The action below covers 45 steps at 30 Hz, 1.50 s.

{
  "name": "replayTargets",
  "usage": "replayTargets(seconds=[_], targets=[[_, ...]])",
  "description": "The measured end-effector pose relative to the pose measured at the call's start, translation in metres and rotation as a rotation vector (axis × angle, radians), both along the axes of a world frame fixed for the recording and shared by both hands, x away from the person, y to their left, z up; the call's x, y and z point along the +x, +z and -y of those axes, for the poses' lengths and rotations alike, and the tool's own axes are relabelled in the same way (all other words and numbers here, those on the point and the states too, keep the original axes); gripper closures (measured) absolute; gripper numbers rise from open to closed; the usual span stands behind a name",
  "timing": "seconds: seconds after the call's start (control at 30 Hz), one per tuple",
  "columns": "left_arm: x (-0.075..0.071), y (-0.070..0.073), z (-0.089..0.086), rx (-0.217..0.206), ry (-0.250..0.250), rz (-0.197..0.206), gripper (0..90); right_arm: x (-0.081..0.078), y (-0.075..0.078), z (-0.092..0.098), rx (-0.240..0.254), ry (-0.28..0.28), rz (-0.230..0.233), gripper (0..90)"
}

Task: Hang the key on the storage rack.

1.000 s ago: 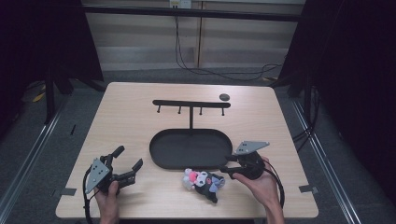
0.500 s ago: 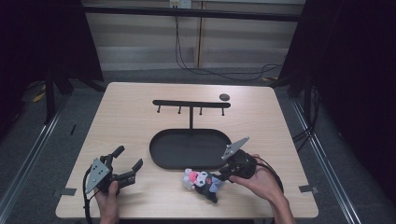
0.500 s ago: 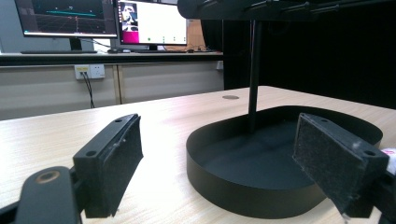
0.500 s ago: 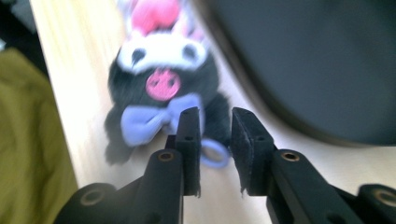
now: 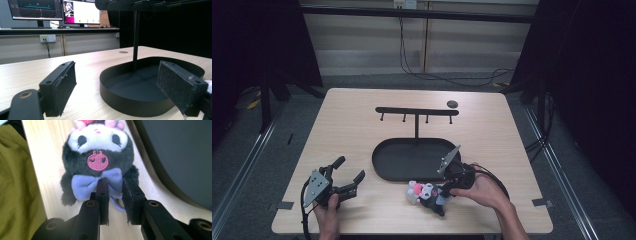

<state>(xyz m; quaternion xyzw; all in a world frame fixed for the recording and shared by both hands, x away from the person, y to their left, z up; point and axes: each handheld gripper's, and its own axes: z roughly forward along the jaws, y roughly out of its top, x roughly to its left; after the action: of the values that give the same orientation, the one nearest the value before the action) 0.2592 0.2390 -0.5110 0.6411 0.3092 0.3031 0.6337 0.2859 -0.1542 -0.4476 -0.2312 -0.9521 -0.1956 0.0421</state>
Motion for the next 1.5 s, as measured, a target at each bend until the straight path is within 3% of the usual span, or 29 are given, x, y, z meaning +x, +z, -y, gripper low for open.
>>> replayTargets(seconds=[0.27, 0.4, 0.47, 0.63, 0.73, 0.87, 0.97, 1.1, 1.33, 1.5], targets=[[0.000, 0.000, 0.000, 0.001, -0.004, 0.001, 15.3, 0.002, 0.000, 0.005, -0.036, 0.010, -0.029, 69.6], [0.000, 0.000, 0.000, -0.002, 0.000, -0.002, 15.3, -0.001, -0.003, 0.010, -0.036, 0.020, -0.030, 57.0], [0.000, 0.000, 0.000, 0.000, -0.001, -0.003, 15.3, -0.002, -0.004, 0.006, -0.049, 0.029, -0.007, 49.7], [0.000, 0.000, 0.000, -0.002, -0.003, -0.002, 15.3, 0.000, -0.010, -0.002, -0.089, 0.067, -0.018, 61.8], [0.000, 0.000, 0.000, -0.001, -0.005, -0.002, 15.3, 0.000, -0.012, -0.004, -0.107, 0.075, -0.036, 63.9], [0.000, 0.000, 0.000, -0.001, -0.005, -0.002, 15.3, -0.001, -0.012, -0.005, -0.117, 0.081, -0.051, 62.8], [0.000, 0.000, 0.000, -0.002, -0.005, -0.002, 15.3, 0.001, -0.014, -0.006, -0.125, 0.085, -0.039, 58.1], [0.000, 0.000, 0.000, -0.002, -0.005, -0.002, 15.3, 0.006, -0.016, -0.011, -0.143, 0.091, -0.039, 58.6], [0.000, 0.000, 0.000, 0.004, -0.006, 0.001, 15.3, 0.009, -0.019, -0.019, -0.150, 0.129, -0.062, 75.3], [0.000, 0.000, 0.000, 0.003, -0.006, 0.001, 15.3, 0.009, -0.019, -0.026, -0.211, 0.140, -0.089, 81.7]])
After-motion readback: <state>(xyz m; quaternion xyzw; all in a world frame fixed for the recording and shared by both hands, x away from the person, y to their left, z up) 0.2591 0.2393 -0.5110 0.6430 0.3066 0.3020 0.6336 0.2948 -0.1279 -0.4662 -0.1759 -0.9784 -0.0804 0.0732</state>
